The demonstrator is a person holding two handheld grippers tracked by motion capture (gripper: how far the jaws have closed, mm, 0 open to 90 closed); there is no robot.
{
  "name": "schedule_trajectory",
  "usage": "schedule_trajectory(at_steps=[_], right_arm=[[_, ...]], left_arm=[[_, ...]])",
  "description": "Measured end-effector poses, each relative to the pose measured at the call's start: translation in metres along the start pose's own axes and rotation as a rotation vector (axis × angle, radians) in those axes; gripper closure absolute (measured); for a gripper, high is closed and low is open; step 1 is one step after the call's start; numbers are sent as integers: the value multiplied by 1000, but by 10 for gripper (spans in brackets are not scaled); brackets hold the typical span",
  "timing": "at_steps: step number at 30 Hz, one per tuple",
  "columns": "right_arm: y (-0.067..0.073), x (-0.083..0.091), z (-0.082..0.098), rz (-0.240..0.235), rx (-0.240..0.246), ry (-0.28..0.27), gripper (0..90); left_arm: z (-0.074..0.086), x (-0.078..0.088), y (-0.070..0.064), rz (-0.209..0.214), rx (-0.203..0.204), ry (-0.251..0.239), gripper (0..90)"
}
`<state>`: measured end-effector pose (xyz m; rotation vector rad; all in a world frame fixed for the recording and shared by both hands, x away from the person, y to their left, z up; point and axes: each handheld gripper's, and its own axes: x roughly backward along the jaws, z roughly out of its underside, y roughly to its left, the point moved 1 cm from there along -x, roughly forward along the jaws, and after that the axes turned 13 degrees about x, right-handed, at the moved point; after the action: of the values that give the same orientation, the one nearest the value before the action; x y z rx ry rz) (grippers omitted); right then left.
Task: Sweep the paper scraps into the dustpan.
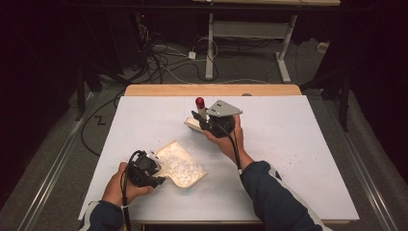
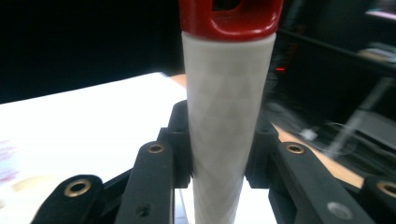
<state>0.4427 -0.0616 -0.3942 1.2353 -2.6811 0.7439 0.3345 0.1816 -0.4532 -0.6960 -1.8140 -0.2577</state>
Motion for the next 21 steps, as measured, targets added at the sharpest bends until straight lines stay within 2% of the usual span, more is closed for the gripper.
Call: schedule_trajectory(at_steps=[1, 2, 4, 9, 15, 19, 21], right_arm=[[0, 0, 0, 0, 0, 0, 701], [5, 3, -2, -32, 12, -2, 700], [8, 6, -2, -49, 17, -3, 701], [28, 25, -8, -116, 39, -15, 701], [55, 42, -18, -196, 22, -52, 702], [59, 47, -24, -230, 5, -74, 703], [61, 49, -28, -232, 19, -74, 703]], left_arm=[[1, 1, 1, -2, -4, 0, 634], [2, 2, 1, -4, 1, 0, 634], [3, 2, 3, -6, 5, -2, 634], [3, 2, 3, -10, 8, 1, 634], [2, 1, 1, -18, 5, 8, 634], [2, -1, 1, -17, 5, 11, 634], [2, -1, 1, -17, 6, 11, 634]])
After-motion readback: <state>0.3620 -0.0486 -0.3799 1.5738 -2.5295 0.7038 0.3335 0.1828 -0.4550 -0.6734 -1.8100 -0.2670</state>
